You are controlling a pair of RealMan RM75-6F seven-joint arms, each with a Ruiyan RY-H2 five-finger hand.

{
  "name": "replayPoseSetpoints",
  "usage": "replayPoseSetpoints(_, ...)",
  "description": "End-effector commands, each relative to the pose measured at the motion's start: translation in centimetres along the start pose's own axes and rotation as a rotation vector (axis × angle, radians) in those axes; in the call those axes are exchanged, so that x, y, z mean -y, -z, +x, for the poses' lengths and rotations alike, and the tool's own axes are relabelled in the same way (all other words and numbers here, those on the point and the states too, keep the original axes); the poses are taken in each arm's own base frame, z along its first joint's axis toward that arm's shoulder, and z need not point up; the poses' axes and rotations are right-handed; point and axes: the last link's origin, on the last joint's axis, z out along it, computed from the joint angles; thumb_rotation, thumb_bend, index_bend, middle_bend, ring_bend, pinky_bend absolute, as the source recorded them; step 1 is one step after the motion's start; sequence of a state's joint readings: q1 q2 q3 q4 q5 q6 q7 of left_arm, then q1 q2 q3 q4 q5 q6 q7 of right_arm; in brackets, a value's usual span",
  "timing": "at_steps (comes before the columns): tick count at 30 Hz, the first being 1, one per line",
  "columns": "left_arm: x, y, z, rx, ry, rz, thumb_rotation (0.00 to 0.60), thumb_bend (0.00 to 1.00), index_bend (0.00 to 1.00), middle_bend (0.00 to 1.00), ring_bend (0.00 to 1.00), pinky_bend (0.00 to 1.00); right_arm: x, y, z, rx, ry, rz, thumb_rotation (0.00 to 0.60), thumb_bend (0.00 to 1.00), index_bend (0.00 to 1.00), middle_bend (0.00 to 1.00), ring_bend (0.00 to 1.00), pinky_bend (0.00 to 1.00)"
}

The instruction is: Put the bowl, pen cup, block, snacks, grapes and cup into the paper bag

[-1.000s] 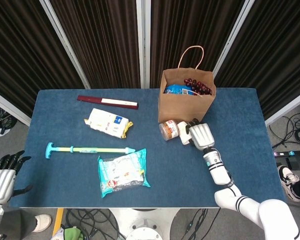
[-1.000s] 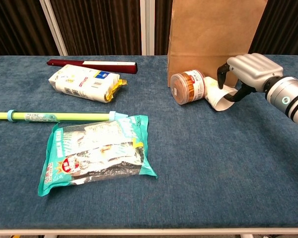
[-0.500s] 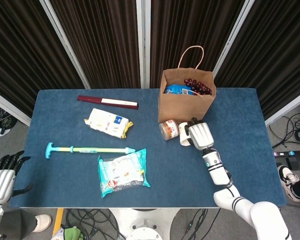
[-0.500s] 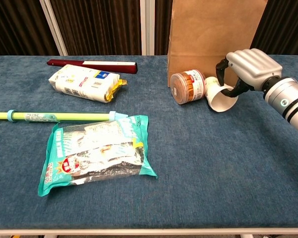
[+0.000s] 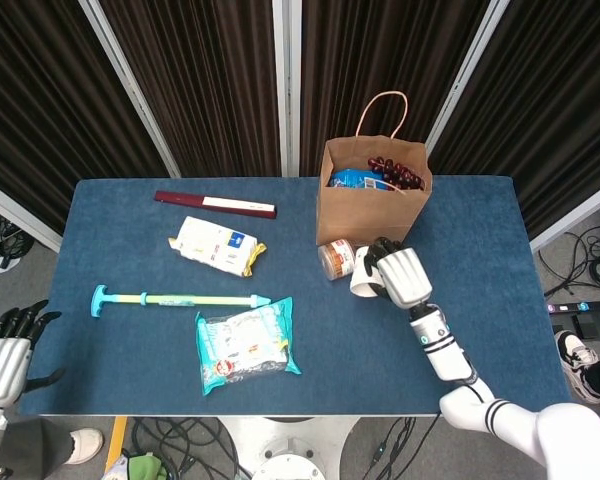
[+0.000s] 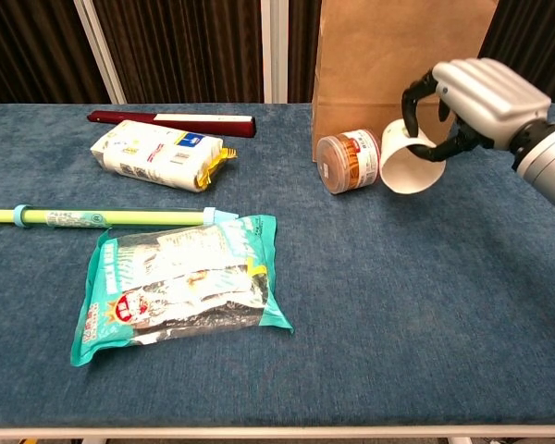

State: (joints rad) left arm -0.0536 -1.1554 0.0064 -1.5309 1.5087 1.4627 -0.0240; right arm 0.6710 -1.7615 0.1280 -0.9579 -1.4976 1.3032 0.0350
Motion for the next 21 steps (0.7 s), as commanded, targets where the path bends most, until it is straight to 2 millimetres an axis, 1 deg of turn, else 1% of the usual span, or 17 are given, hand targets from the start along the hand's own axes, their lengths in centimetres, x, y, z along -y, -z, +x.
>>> replayPoseSetpoints(1, -0.1, 0.0, 0.2, -0.005, -0.003, -0.003, 0.600, 0.00, 0.27, 0.20, 0.15, 0.11, 1.7, 1.0, 6.4, -0.140, -0.072, 0.097, 0.600, 0.54, 0.68, 0.48, 0.29, 0.48)
replayPoseSetpoints(3, -0.1, 0.0, 0.3, -0.006, -0.004, -0.005, 0.600, 0.00, 0.27, 0.20, 0.15, 0.11, 2.2, 0.9, 8.7, -0.189, -0.095, 0.108, 0.600, 0.54, 0.68, 0.48, 0.29, 0.48)
replayPoseSetpoints(4, -0.1, 0.0, 0.3, -0.006, -0.004, -0.005, 0.600, 0.00, 0.27, 0.20, 0.15, 0.11, 2.4, 0.7, 10.1, -0.220, -0.109, 0.113, 0.600, 0.54, 0.68, 0.48, 0.29, 0.48)
replayPoseSetpoints(7, -0.2, 0.0, 0.4, -0.007, -0.005, -0.007, 0.600, 0.00, 0.27, 0.20, 0.15, 0.11, 2.7, 0.2, 13.5, -0.302, -0.120, 0.120, 0.600, 0.54, 0.68, 0.48, 0.29, 0.48)
replayPoseSetpoints(10, -0.2, 0.0, 0.5, -0.007, -0.006, -0.006, 0.600, 0.00, 0.27, 0.20, 0.15, 0.11, 2.5, -0.6, 16.6, -0.376, -0.129, 0.110, 0.600, 0.54, 0.68, 0.48, 0.29, 0.48)
replayPoseSetpoints(13, -0.1, 0.1, 0.5, -0.007, -0.009, -0.004, 0.600, 0.00, 0.27, 0.20, 0.15, 0.11, 2.1, -1.3, 19.1, -0.434, -0.149, 0.085, 0.600, 0.54, 0.68, 0.48, 0.29, 0.48)
replayPoseSetpoints(15, -0.1, 0.2, 0.6, -0.005, -0.009, -0.004, 0.600, 0.00, 0.27, 0.20, 0.15, 0.11, 1.6, -1.9, 20.5, -0.460, -0.151, 0.058, 0.600, 0.54, 0.68, 0.48, 0.29, 0.48)
replayPoseSetpoints(17, -0.2, 0.2, 0.6, -0.003, -0.008, -0.004, 0.600, 0.00, 0.27, 0.20, 0.15, 0.11, 0.6, -2.8, 21.7, -0.469, -0.139, 0.009, 0.600, 0.54, 0.68, 0.48, 0.29, 0.48)
replayPoseSetpoints(19, -0.2, 0.2, 0.5, -0.001, -0.008, -0.004, 0.600, 0.00, 0.27, 0.20, 0.15, 0.11, -0.5, -3.9, 22.4, -0.456, -0.131, -0.044, 0.600, 0.54, 0.68, 0.48, 0.29, 0.48)
replayPoseSetpoints(21, -0.2, 0.1, 0.5, 0.000, -0.006, -0.004, 0.600, 0.00, 0.27, 0.20, 0.15, 0.11, -1.5, -4.8, 22.7, -0.436, -0.123, -0.090, 0.600, 0.54, 0.68, 0.48, 0.29, 0.48)
